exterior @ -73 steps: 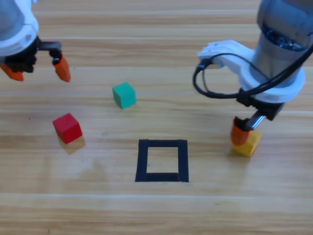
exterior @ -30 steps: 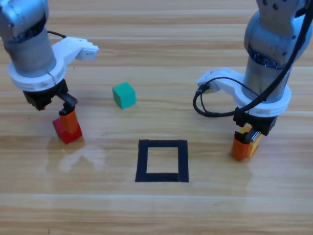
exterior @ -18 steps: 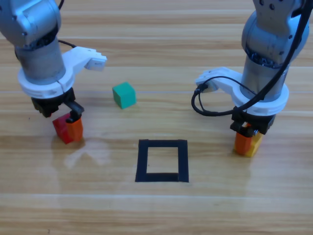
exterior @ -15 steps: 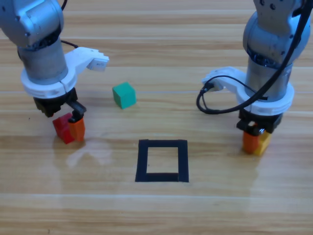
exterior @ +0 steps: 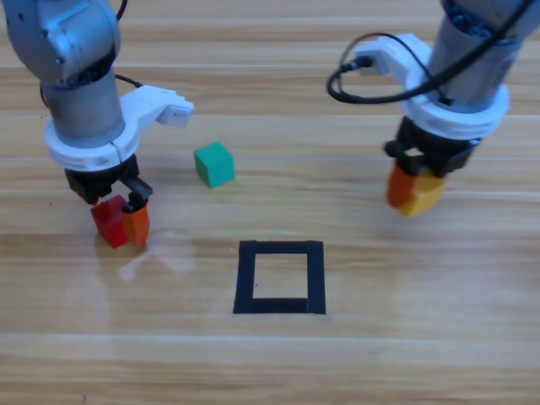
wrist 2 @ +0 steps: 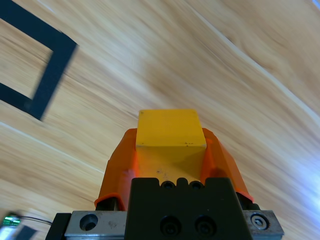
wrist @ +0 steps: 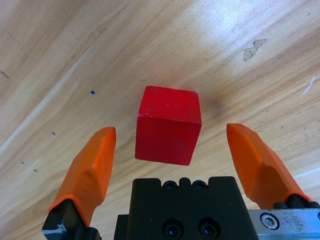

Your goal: Stack the blocks in the rectangular block: red at the bottom, yellow in the middle, green on top

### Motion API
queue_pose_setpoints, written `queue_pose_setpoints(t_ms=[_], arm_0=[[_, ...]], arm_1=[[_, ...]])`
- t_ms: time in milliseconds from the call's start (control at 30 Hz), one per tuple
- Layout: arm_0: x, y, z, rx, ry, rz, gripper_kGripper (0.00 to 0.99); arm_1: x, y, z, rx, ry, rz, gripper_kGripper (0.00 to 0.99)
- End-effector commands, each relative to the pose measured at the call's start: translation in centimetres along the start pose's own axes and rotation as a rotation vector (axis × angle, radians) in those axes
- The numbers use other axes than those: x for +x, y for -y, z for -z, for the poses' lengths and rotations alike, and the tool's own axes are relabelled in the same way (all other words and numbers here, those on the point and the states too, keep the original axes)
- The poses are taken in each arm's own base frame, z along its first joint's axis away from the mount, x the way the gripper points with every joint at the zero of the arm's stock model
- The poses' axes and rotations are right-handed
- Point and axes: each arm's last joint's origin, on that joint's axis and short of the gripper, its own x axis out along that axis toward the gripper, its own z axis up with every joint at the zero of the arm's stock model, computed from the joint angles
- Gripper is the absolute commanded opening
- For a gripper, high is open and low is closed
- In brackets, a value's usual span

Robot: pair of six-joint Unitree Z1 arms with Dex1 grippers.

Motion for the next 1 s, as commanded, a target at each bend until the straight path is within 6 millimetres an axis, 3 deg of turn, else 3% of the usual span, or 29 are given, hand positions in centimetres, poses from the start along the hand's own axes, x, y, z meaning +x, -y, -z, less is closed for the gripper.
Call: queue_pose_setpoints(t_ms=[33, 200, 500, 733, 1000], arm_0=[[2.0, 0.9, -0.8, 0.038, -0.057, 0.004, 0.933], [2.3, 0.9, -1.2, 0.038, -0.059, 0.007, 0.851], [3.2, 0.9, -1.6, 0.036, -0.073, 0.014, 0.577], [3.5, 0.9, -1.7, 0.03, -0.079, 0.017, 0.563], [2.7, 0.7, -2.0, -0.002, -0.053, 0.008, 0.046]], arm_1=[[4.4, -0.2, -2.3, 0.051, -0.058, -0.012, 0.0], [3.3, -0.2, -2.0, 0.143, -0.041, -0.017, 0.0], [4.4, -0.1, -1.0, 0.229, -0.083, -0.011, 0.021], [4.5, 0.2, -0.9, 0.225, -0.089, -0.027, 0.021], [3.3, 0.6, -0.5, 0.177, -0.059, 0.005, 0.018]])
